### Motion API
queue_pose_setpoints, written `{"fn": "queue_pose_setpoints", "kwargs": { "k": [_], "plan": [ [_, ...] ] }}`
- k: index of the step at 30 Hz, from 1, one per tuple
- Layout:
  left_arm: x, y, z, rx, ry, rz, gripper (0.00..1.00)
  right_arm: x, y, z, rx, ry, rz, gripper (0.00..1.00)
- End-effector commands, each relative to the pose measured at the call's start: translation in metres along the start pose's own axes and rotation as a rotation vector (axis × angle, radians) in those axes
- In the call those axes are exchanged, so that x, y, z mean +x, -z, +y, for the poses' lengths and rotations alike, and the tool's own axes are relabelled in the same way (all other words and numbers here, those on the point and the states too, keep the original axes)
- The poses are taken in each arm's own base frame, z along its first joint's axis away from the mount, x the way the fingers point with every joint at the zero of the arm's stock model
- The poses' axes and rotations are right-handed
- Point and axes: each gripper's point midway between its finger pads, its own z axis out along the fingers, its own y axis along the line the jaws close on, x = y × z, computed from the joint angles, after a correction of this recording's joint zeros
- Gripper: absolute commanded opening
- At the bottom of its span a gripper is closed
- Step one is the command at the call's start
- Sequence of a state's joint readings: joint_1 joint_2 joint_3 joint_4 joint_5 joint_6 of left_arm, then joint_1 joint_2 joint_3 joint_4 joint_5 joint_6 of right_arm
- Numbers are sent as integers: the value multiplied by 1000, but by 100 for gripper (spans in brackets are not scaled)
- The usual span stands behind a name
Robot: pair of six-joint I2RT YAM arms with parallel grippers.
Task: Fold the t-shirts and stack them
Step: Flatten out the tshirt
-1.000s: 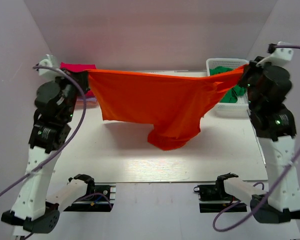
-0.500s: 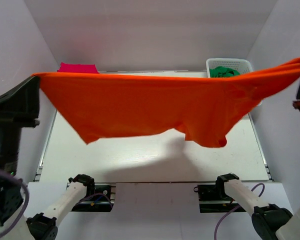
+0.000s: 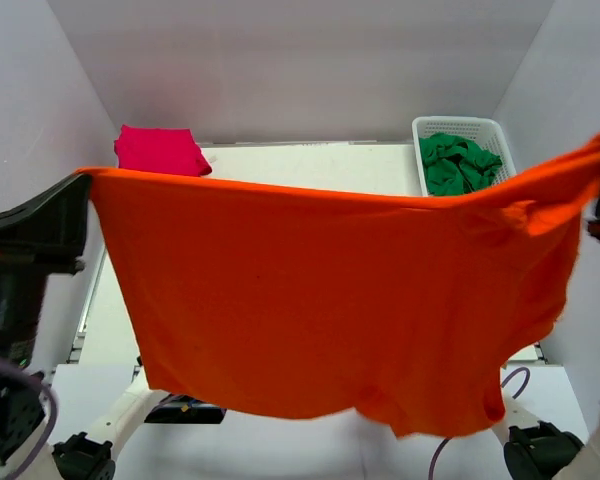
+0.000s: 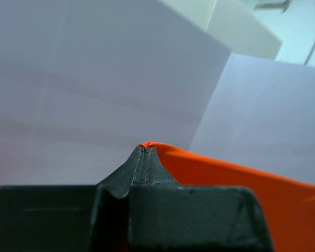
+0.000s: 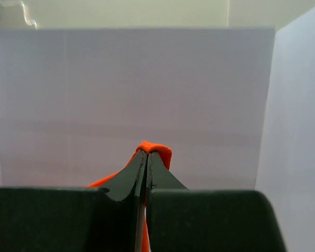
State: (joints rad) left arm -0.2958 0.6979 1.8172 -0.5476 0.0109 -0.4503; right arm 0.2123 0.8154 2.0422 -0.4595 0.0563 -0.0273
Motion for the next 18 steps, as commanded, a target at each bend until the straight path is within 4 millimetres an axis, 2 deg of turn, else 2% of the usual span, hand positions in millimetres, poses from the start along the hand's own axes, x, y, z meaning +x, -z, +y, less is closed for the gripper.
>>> {"fn": "queue_pose_setpoints", "kwargs": {
  "k": [1, 2, 3, 4, 5, 6, 7, 8, 9, 10, 11, 13, 14, 15, 17, 18],
  "plan": [
    [59, -25, 40, -132, 13, 122, 0, 58, -30, -2, 16, 5, 97, 0],
    [69, -28, 52, -179, 26, 130, 0, 82, -34, 0, 11, -6, 146, 0],
    [102, -36, 72, -237, 34, 197, 0, 94, -41, 0, 15, -15, 154, 0],
    [115, -39, 86, -288, 26, 210, 0, 141, -45, 2, 10, -19, 248, 0],
    [133, -41, 99, -334, 33, 240, 0, 157, -46, 3, 16, -46, 273, 0],
    [164, -41, 119, -393, 30, 301, 0, 170, -53, 4, 15, -55, 272, 0],
    [182, -42, 131, -432, 35, 327, 0, 187, -55, 4, 18, -57, 299, 0],
    [218, -41, 158, -520, 20, 387, 0, 239, -52, 7, 21, -89, 393, 0],
    [239, -39, 172, -566, 5, 428, 0, 267, -57, 8, 28, -100, 437, 0],
    [257, -39, 185, -607, 2, 452, 0, 300, -52, 9, 31, -106, 499, 0],
    [295, -34, 210, -684, -17, 527, 0, 351, -51, 10, 43, -128, 589, 0],
    [329, -30, 239, -789, -53, 575, 0, 399, -44, 11, 59, -140, 669, 0],
    [349, -24, 252, -829, -74, 622, 0, 414, -44, 14, 52, -143, 691, 0],
    [384, -20, 272, -886, -96, 693, 0, 459, -41, 15, 56, -147, 781, 0],
    [413, -9, 299, -982, -130, 749, 0, 484, -41, 14, 60, -142, 829, 0],
    [428, -6, 308, -1005, -135, 768, 0, 542, -28, 16, 67, -141, 946, 0]
  ]
}}
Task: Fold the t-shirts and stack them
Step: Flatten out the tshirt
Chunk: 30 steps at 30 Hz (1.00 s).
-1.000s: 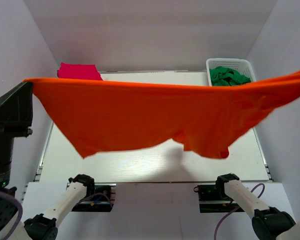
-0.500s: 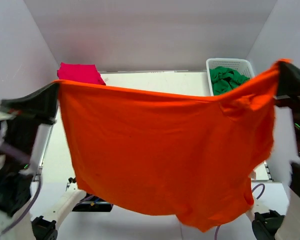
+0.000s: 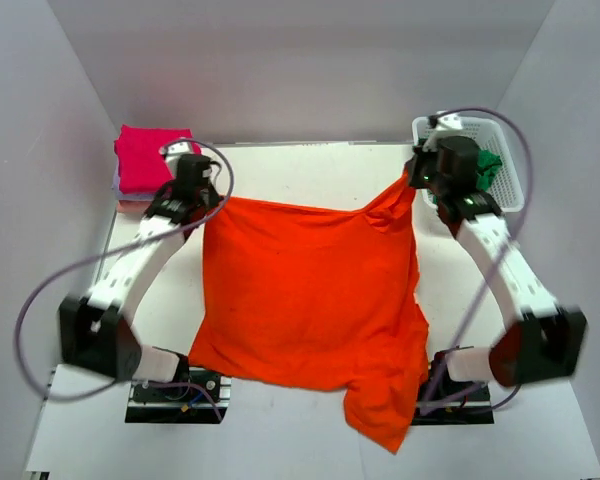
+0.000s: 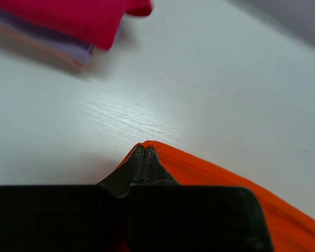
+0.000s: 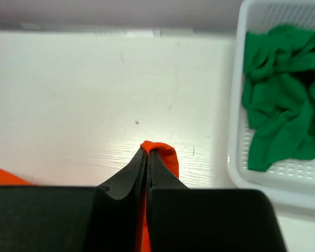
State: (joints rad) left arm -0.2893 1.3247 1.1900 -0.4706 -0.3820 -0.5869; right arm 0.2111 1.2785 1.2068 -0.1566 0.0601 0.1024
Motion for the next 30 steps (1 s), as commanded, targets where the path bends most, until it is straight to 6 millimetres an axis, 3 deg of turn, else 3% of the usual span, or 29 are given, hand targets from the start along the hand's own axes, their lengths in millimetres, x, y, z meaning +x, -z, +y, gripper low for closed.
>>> {"fn": "queue_pose_setpoints", "kwargs": {
  "k": [1, 3, 4, 5, 6, 7, 8, 9, 10, 11, 12, 14, 15, 16, 17, 18, 19, 20, 21, 23, 24, 28, 30],
  "plan": [
    [11, -45, 17, -141, 25, -20, 0, 3, -44, -3, 10, -23, -27, 0],
    [17, -69, 18, -156, 40, -1, 0, 27, -79, -5, 15, -15, 34, 0],
    [11, -79, 8, -132, 52, -17, 0, 32, -86, -6, 18, -19, 47, 0],
    [27, -100, 13, -160, 38, 31, 0, 41, -102, -8, 26, -16, 74, 0],
    [28, -111, 16, -176, 38, 39, 0, 33, -109, -9, 29, -17, 64, 0],
    [20, -121, 5, -159, 46, 30, 0, 37, -125, -12, 43, -14, 82, 0],
    [22, -131, 9, -177, 33, 43, 0, 52, -142, -15, 59, -14, 112, 0],
    [39, -152, 16, -204, 21, 85, 0, 48, -147, -16, 72, -10, 131, 0],
    [32, -160, 9, -198, 25, 76, 0, 35, -154, -17, 79, -9, 118, 0],
    [32, -169, 13, -215, 27, 83, 0, 66, -176, -23, 98, -15, 185, 0],
    [35, -185, 15, -221, 30, 94, 0, 40, -185, -24, 114, -15, 135, 0],
    [35, -198, 16, -230, 34, 94, 0, 73, -211, -30, 144, -24, 199, 0],
    [31, -204, 18, -235, 41, 88, 0, 57, -217, -29, 153, -22, 168, 0],
    [23, -208, 14, -234, 47, 67, 0, 60, -230, -32, 162, -20, 171, 0],
    [32, -215, 17, -248, 47, 87, 0, 76, -242, -33, 162, -11, 197, 0],
    [22, -220, 18, -251, 58, 73, 0, 63, -246, -29, 151, -5, 172, 0],
    [23, -223, 15, -245, 57, 84, 0, 67, -256, -28, 125, 13, 177, 0],
    [35, -229, 24, -272, 57, 128, 21, 66, -262, -24, 111, 23, 171, 12],
    [25, -232, 16, -256, 65, 119, 40, 70, -266, -22, 95, 40, 178, 27],
    [29, -235, 12, -246, 60, 158, 75, 70, -269, -20, 78, 35, 178, 73],
    [18, -238, 9, -231, 64, 142, 100, 66, -268, -15, 57, 38, 172, 90],
    [4, -231, -6, -153, 46, 129, 100, 49, -256, -8, 21, 69, 156, 90],
    [4, -224, -18, -102, 40, 138, 100, 29, -238, 1, -12, 71, 141, 90]
  ]
}}
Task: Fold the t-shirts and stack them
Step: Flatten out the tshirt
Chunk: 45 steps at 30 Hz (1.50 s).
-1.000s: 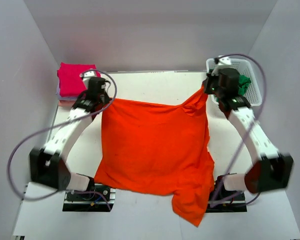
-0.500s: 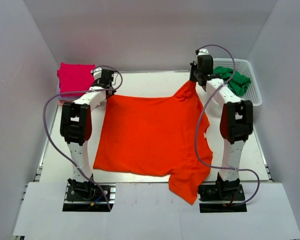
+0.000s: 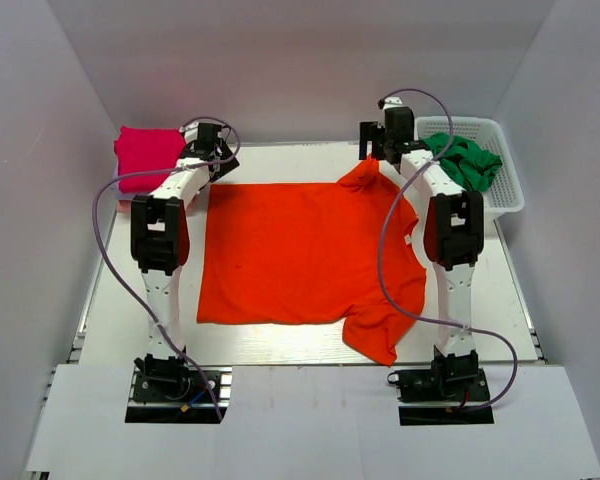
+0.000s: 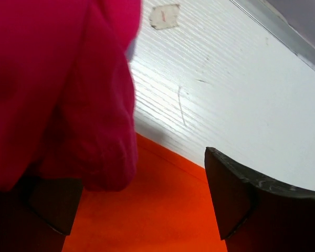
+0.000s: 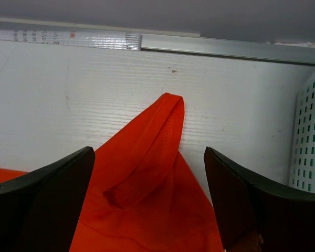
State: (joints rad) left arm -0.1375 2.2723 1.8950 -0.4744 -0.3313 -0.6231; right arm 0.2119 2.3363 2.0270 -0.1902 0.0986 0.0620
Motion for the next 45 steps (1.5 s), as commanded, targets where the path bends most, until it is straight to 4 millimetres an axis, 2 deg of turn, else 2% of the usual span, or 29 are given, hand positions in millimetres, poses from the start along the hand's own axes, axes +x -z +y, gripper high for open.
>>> {"fn": "queue_pose_setpoints", "kwargs": {
  "k": [1, 4, 5, 6, 7, 8, 9, 10, 13, 14, 15, 16, 17, 18, 19, 20, 22, 24, 25, 28, 34, 36, 37, 38, 39, 41, 42, 43, 45],
  "plan": [
    [-31, 40, -27, 140, -18, -37, 100, -62, 51, 17, -77, 25, -111, 90],
    [-21, 59, -42, 226, -53, -16, 100, -54, 73, 18, -80, -19, -71, 90],
    [-10, 59, -41, 245, -70, 13, 100, -21, 71, 17, -69, -29, 10, 90],
    [0, 68, -54, 316, -79, 47, 100, -27, 86, 19, -74, -62, 2, 90],
    [10, 67, -53, 329, -85, 78, 100, -21, 89, 19, -74, -75, 17, 90],
    [22, 64, -50, 333, -89, 105, 100, 15, 86, 19, -79, -88, 99, 90],
    [23, 65, -52, 340, -78, 112, 100, 15, 94, 22, -87, -100, 99, 90],
    [37, 67, -50, 332, -93, 154, 100, 18, 99, 23, -87, -111, 105, 90],
    [55, 66, -40, 285, -114, 210, 100, 60, 107, 22, -73, -135, 193, 90],
    [60, 67, -33, 261, -118, 219, 100, 58, 114, 25, -77, -135, 188, 90],
    [64, 71, -33, 265, -135, 224, 100, 78, 116, 26, -78, -138, 230, 90],
    [70, 76, -34, 268, -143, 232, 100, 82, 119, 27, -78, -139, 238, 90],
    [82, 77, -23, 246, -150, 262, 100, 79, 128, 31, -85, -139, 230, 90],
    [82, 90, -26, 269, -155, 258, 100, 102, 131, 31, -77, -152, 274, 90],
    [85, 95, -23, 274, -156, 270, 100, 108, 135, 37, -108, -164, 290, 90],
    [105, 100, -12, 256, -172, 306, 100, 107, 143, 43, -123, -163, 281, 90],
    [122, 117, -1, 270, -172, 338, 100, 142, 151, 48, -125, -191, 351, 90],
    [131, 125, 3, 286, -163, 341, 100, 156, 163, 50, -122, -215, 365, 90],
    [146, 126, 15, 263, -146, 368, 100, 171, 166, 49, -113, -217, 392, 90],
    [149, 126, 20, 255, -118, 351, 100, 193, 174, 45, -85, -231, 419, 90],
    [153, 102, 33, 136, -132, 346, 100, 203, 160, 30, 12, -234, 432, 90],
    [145, 95, 33, 119, -124, 336, 100, 196, 149, 25, 50, -224, 427, 90],
    [146, 92, 35, 104, -128, 340, 100, 203, 145, 23, 65, -218, 451, 90],
    [146, 82, 40, 72, -118, 336, 100, 196, 141, 20, 77, -207, 441, 90],
    [139, 79, 35, 72, -115, 318, 100, 189, 136, 19, 83, -206, 431, 90],
    [137, 72, 34, 55, -129, 319, 100, 198, 127, 14, 113, -186, 458, 90],
    [135, 66, 28, 55, -129, 319, 100, 184, 121, 16, 112, -186, 433, 90],
    [134, 63, 27, 53, -140, 324, 100, 192, 115, 12, 125, -176, 455, 90],
    [125, 59, 17, 65, -134, 309, 100, 177, 109, 8, 151, -152, 439, 90]
  ]
}}
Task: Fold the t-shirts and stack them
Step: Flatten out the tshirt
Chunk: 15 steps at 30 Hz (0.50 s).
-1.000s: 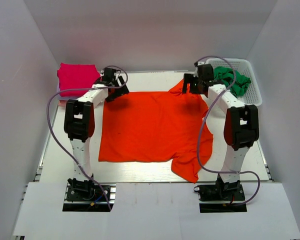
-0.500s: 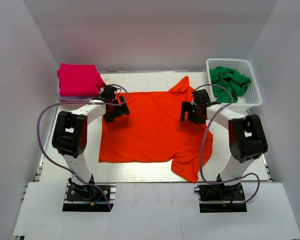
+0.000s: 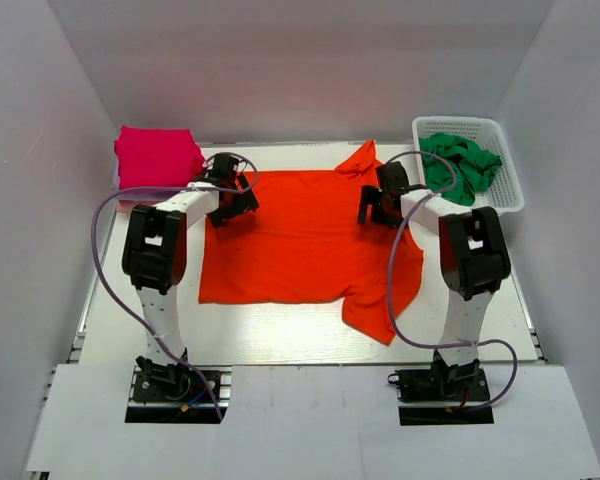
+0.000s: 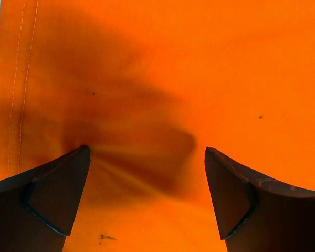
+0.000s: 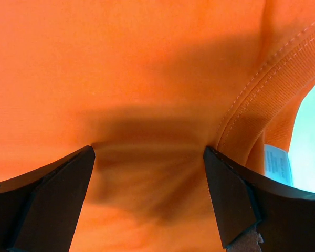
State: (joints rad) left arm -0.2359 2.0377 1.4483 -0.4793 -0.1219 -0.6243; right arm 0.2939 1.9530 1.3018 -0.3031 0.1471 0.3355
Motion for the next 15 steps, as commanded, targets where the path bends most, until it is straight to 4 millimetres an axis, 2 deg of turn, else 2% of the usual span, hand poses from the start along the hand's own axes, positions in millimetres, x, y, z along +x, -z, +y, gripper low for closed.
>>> {"fn": "queue_pose_setpoints", "kwargs": {
  "k": [1, 2, 5, 7, 8, 9, 10, 11, 12, 13, 14, 15],
  "plan": [
    [-11, -9, 3, -38, -17, -8, 100, -12, -11, -15, 85, 22, 6, 90],
    [-11, -9, 1, -34, -18, 2, 100, -23, -7, -11, 80, 39, -11, 90],
    [-30, 5, -12, 9, -31, -44, 100, -42, 7, -5, 64, 93, -52, 90],
    [-37, 20, -20, 29, -59, -76, 100, -52, 31, 6, 6, 113, -92, 90],
    [-46, 39, -29, 58, -69, -112, 100, -53, 39, 11, -11, 131, -104, 90],
    [-47, 46, -28, 63, -87, -120, 100, -60, 57, 19, -56, 135, -133, 90],
    [-43, 55, -36, 117, -89, -101, 100, -51, 69, 18, -69, 146, -129, 90],
    [-33, 60, -31, 119, -102, -73, 100, -45, 77, 23, -98, 153, -121, 90],
    [-30, 68, -30, 134, -102, -71, 100, -31, 89, 24, -112, 159, -102, 90],
    [-35, 92, -32, 166, -98, -104, 100, -13, 100, 24, -130, 154, -74, 90],
    [-19, 95, -20, 152, -101, -81, 100, 5, 109, 19, -132, 136, -54, 90],
    [-17, 104, -18, 162, -81, -95, 100, 16, 124, 19, -139, 131, -48, 90]
  ]
}}
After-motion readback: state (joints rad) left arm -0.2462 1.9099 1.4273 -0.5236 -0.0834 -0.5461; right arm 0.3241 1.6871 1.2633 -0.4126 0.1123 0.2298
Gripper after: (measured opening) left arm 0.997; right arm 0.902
